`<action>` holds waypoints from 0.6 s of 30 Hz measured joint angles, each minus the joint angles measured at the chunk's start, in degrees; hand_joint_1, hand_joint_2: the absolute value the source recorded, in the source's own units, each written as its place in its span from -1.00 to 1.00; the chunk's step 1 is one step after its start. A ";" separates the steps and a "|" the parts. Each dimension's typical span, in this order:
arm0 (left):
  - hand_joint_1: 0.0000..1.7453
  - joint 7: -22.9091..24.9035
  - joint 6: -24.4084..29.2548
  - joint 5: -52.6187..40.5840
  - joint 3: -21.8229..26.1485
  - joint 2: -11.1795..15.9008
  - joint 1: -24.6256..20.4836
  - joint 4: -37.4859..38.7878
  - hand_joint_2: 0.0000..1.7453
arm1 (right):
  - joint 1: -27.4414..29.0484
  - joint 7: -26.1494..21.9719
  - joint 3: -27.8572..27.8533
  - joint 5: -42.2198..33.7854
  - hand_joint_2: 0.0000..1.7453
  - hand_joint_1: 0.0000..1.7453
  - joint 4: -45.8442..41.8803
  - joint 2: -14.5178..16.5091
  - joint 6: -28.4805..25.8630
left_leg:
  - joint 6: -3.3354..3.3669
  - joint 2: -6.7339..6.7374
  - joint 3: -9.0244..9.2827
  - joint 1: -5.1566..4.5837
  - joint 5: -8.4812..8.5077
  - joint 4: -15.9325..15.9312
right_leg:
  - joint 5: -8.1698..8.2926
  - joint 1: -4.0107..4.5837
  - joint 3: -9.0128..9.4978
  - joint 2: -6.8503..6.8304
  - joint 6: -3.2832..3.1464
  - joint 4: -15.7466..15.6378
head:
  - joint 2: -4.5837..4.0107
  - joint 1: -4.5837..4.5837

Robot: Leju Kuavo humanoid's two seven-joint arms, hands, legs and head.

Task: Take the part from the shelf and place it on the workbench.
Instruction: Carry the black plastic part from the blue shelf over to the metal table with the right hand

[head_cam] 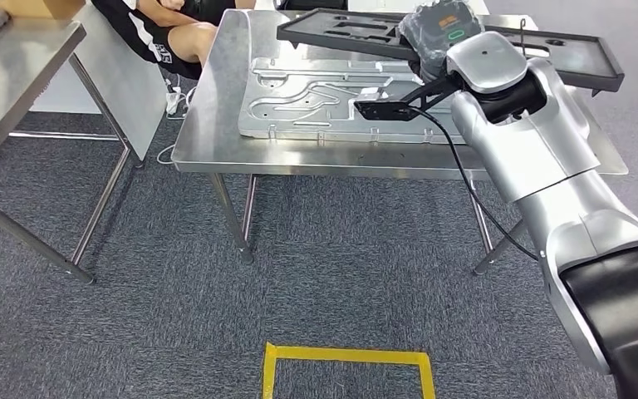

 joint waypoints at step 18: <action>-1.00 1.63 1.40 -0.98 0.09 -0.28 -0.15 0.01 1.00 | 1.93 2.57 0.04 0.33 1.00 1.00 1.54 4.88 -1.12 | -2.57 -0.10 -6.52 -0.14 -8.17 15.90 | 5.38 -0.04 1.00 0.22 -2.54 -6.89 | 0.00 -0.01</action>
